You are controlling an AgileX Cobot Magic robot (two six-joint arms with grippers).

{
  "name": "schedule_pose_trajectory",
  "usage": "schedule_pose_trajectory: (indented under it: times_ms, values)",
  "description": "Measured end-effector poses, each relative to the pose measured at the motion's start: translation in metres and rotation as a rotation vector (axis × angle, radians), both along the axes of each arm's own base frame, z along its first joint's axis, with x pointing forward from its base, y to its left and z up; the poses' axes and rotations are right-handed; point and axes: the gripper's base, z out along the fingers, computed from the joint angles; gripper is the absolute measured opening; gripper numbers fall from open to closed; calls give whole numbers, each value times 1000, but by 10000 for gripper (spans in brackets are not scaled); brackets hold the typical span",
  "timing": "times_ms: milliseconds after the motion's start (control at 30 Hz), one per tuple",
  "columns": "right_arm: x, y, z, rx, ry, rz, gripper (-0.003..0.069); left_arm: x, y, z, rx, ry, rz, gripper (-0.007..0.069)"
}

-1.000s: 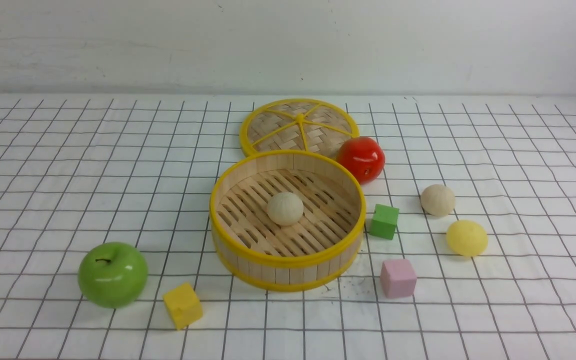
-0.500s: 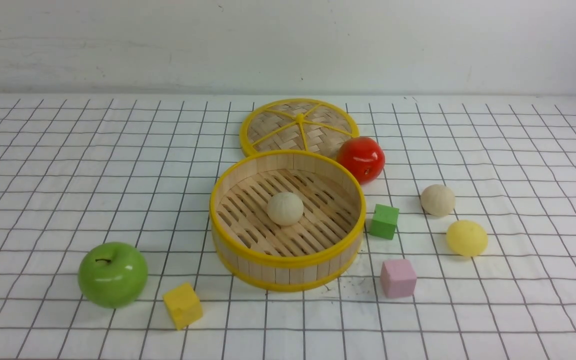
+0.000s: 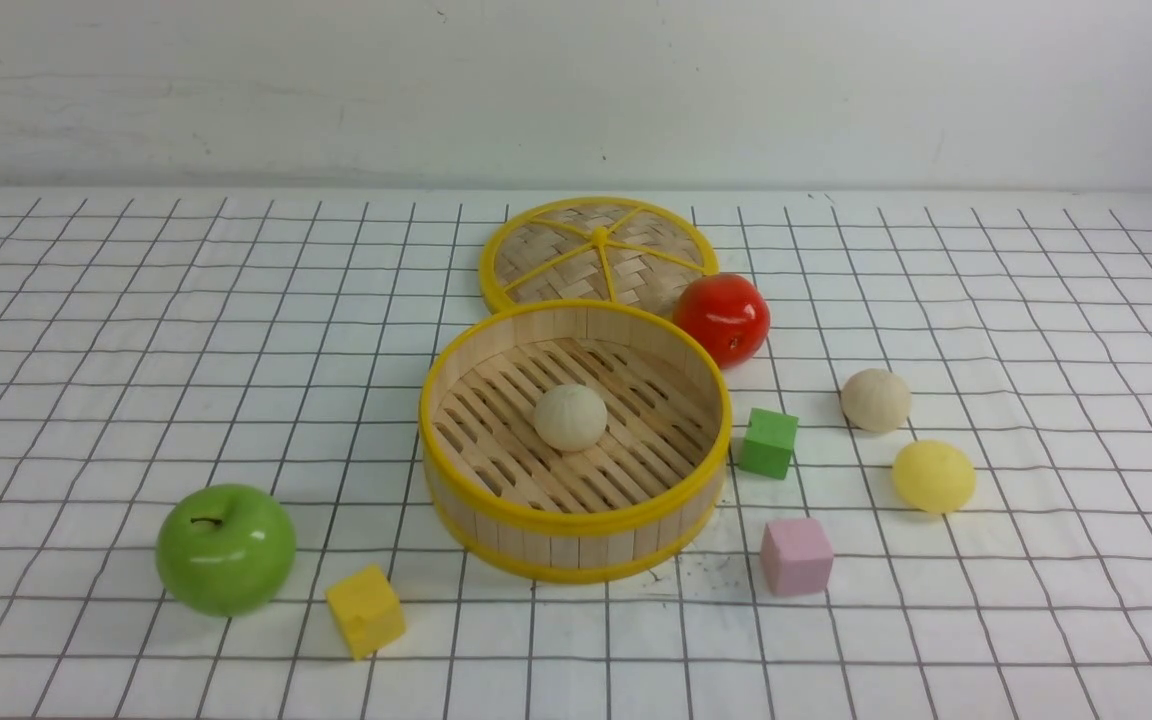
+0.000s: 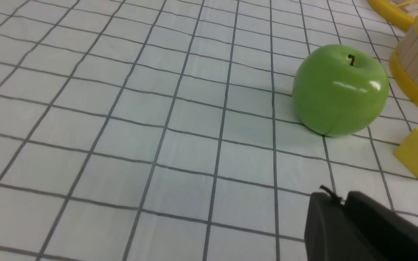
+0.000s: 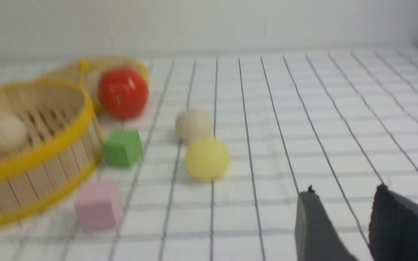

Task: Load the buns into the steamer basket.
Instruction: Use the right arm to grab a steamed stuffed bun

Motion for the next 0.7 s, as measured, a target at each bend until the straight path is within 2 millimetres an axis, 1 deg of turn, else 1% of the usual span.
schedule_pose_trajectory:
  times_ms: [100, 133, 167, 200, 233, 333, 400, 433, 467, 500, 567, 667, 700]
  values:
    - [-1, 1, 10, 79, -110, 11, 241, 0, 0, 0, 0, 0, 0, 67]
    - [-1, 1, 12, 85, -126, 13, 241, 0, 0, 0, 0, 0, 0, 68]
    - [-2, 1, 17, 93, -184, 21, 241, 0, 0, 0, 0, 0, 0, 71]
    - [-2, 1, 18, 90, -197, 22, 241, 0, 0, 0, 0, 0, 0, 71]
    - [-3, 2, 22, 69, -245, 29, 241, 0, 0, 0, 0, 0, 0, 73]
    - [-4, 2, 26, 63, -284, 36, 241, 0, 0, 0, -1, 0, 0, 75]
    - [-4, 2, 27, 80, -289, 38, 241, 0, 0, 0, -1, 0, 0, 76]
    - [-5, 2, 33, 123, -288, 39, 241, 0, 0, 0, -1, 0, 0, 78]
    - [-5, 2, 34, 130, -288, 39, 241, 0, 0, 0, -1, 0, 0, 78]
    - [-7, 1, 43, 185, -274, 36, 241, 0, 0, 0, -1, 0, 0, 82]
    - [-7, 0, 54, 216, -241, 32, 241, 0, 0, 0, -1, 0, 0, 83]
    - [-4, 0, 73, 238, -150, 21, 241, 0, 0, 0, -1, 0, 0, 87]
    - [-2, 0, 77, 238, -122, 18, 241, 0, 0, 0, -1, 0, 0, 89]
